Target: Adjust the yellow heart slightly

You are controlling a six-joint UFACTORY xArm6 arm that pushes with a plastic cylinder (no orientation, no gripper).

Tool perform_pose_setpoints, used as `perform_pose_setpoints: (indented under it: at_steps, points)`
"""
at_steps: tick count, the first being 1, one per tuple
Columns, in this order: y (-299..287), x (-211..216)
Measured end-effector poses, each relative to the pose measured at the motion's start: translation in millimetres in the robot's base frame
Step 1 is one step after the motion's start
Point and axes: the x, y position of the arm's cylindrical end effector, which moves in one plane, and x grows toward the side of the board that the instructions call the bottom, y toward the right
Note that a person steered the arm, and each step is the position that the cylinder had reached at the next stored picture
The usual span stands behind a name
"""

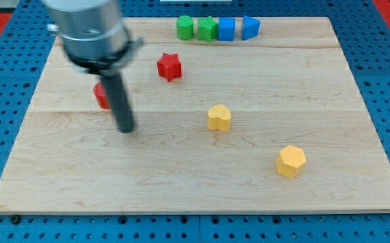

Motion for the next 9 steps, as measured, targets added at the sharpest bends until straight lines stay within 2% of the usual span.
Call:
perform_pose_setpoints:
  at_steps: [1, 4, 5, 6, 7, 9]
  points:
    - [94, -33]
    - [294, -143]
    - [317, -132]
    - [324, -53]
    - [274, -4]
    - [184, 21]
